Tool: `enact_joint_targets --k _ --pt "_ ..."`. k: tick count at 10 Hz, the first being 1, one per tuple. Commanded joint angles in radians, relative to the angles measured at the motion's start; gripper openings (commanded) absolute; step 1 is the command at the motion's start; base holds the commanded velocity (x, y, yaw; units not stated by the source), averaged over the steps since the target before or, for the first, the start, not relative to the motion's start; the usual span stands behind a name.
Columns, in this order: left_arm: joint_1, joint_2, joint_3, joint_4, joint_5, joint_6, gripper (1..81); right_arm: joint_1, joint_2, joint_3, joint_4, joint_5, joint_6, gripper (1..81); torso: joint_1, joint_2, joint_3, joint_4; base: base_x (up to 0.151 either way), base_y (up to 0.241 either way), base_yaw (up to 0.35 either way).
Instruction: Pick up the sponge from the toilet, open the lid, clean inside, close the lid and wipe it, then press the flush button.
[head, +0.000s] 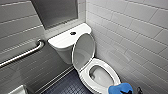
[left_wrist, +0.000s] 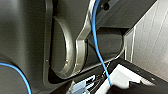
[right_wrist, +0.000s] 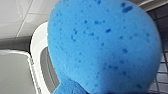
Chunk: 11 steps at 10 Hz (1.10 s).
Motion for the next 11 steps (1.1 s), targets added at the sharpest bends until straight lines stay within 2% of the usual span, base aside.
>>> enact_joint_targets --k 1,3,5,8,11 --pt "0.042 0.014 -0.013 0.014 0.024 0.005 81.1 0.002 -0.075 0.106 -0.004 -0.032 -0.043 1.0 0.000 0.000 0.000 0.000 0.000 0.000 0.000" --pt "0.033 0.014 -0.025 0.009 0.024 0.003 81.1 -0.010 -0.078 0.146 -0.007 -0.070 -0.083 1.0 0.000 0.000 0.000 0.000 0.000 0.000 0.000" --pt "0.009 0.008 -0.019 0.008 0.022 0.003 81.1 -0.010 -0.094 0.169 -0.012 -0.194 -0.143 1.0 0.000 0.000 0.000 0.000 0.000 0.000 0.000" --pt "0.007 0.006 -0.025 0.008 0.022 0.003 81.1 0.002 -0.130 0.176 -0.115 -0.404 -0.159 1.0 0.000 0.000 0.000 0.000 0.000 0.000 0.000" --pt "0.007 -0.030 -0.025 -0.003 -0.016 0.003 81.1 -0.008 -0.120 0.164 -0.159 -0.435 -0.161 1.0 0.000 0.000 0.000 0.000 0.000 0.000 0.000"
